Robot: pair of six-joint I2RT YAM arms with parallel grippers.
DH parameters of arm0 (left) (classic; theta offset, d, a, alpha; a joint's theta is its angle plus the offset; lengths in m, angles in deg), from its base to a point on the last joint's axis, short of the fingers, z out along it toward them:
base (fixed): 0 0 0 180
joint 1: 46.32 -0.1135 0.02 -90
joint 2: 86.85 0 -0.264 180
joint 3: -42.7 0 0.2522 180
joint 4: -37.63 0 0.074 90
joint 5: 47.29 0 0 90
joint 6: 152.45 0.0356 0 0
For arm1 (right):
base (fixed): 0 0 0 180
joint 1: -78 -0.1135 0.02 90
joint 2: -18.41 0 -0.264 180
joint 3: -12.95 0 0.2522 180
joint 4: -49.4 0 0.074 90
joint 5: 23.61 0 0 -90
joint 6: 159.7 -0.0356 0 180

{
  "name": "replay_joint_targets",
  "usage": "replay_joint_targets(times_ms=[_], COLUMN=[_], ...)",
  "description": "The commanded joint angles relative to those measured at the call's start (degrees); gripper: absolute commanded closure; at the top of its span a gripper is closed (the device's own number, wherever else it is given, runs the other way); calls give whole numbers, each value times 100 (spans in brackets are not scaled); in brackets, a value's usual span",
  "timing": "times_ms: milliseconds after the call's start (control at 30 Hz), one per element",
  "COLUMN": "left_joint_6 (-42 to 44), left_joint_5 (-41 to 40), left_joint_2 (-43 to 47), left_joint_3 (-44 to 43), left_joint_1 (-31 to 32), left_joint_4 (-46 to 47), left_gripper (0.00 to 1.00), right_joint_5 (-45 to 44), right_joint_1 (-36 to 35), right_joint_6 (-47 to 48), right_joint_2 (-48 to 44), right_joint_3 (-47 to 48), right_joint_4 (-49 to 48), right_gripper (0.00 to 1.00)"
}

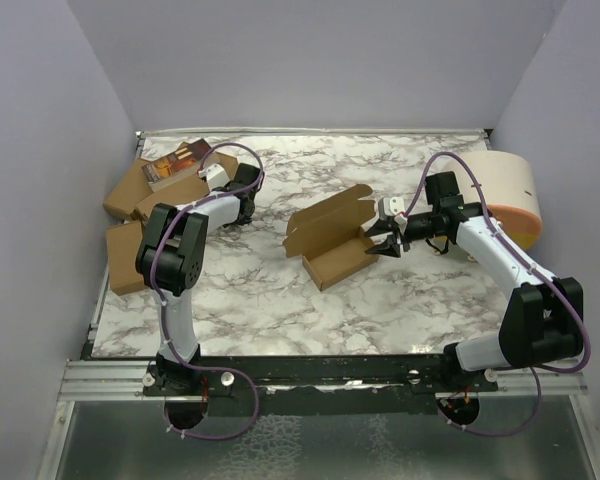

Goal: Fold the paper box

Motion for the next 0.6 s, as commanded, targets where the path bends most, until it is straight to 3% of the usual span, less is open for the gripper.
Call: replay_joint_targets(times_ms=[0, 267, 567], left_joint_6=[-2, 48, 679], left_joint_5=[-64, 282, 1219], left_joint_2=[-64, 450, 2360], left_joint_3=[-49, 429, 2134], left_joint_1=[-38, -24, 43], left_joint_4=[-75, 156, 1350], left_gripper=[72, 86, 88], right_joint_5=[198, 202, 295], right_joint_1=[44, 45, 53], right_joint_6=[78, 96, 140], right_joint_2=[28, 30, 22], right_joint_3=[11, 3, -1], right_joint_4=[38, 36, 74], right_gripper=[57, 57, 57])
